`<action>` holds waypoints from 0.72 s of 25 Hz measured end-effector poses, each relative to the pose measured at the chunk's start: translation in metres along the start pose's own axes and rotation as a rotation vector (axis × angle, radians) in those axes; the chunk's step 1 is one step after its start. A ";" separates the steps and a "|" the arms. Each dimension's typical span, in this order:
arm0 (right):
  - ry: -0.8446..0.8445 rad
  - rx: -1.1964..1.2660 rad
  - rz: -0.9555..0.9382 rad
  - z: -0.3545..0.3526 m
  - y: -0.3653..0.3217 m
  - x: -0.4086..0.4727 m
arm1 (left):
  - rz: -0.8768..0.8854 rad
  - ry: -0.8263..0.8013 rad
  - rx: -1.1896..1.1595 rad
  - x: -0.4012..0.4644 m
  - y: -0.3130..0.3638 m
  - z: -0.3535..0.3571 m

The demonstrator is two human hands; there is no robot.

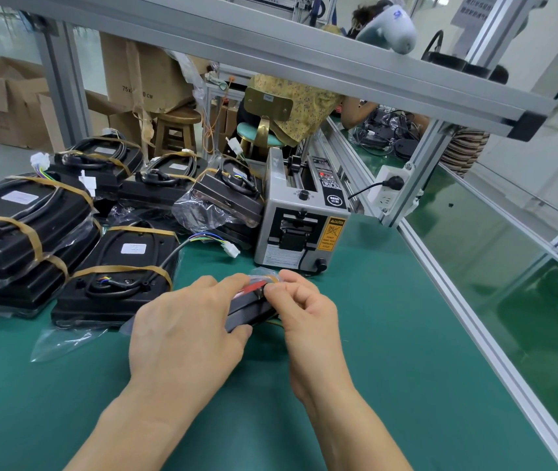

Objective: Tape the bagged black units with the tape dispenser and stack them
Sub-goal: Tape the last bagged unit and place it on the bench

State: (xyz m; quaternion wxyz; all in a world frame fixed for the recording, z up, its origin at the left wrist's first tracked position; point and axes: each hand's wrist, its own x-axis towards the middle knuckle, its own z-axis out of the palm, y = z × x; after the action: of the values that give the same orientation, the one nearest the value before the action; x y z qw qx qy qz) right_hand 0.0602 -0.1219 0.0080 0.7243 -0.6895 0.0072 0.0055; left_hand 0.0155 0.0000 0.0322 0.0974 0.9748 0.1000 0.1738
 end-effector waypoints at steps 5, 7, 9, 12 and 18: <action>-0.045 0.067 0.064 -0.003 -0.004 0.000 | 0.003 -0.003 -0.002 0.000 0.001 0.001; -0.043 0.032 0.051 -0.002 -0.003 -0.001 | 0.002 -0.001 -0.008 0.000 0.001 0.000; -0.035 0.021 0.040 -0.001 -0.002 0.000 | 0.002 0.002 -0.010 0.000 0.001 -0.001; -0.026 -0.013 0.007 0.001 -0.001 0.000 | -0.001 -0.001 -0.019 -0.001 0.002 -0.002; 0.026 -0.091 -0.061 0.004 0.003 -0.002 | 0.001 0.007 -0.013 0.000 0.001 -0.002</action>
State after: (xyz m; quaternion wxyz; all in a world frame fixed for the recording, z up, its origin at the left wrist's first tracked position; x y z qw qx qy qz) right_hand 0.0586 -0.1177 0.0057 0.6917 -0.7217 -0.0045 -0.0254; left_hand 0.0147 -0.0010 0.0341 0.1034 0.9736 0.0988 0.1778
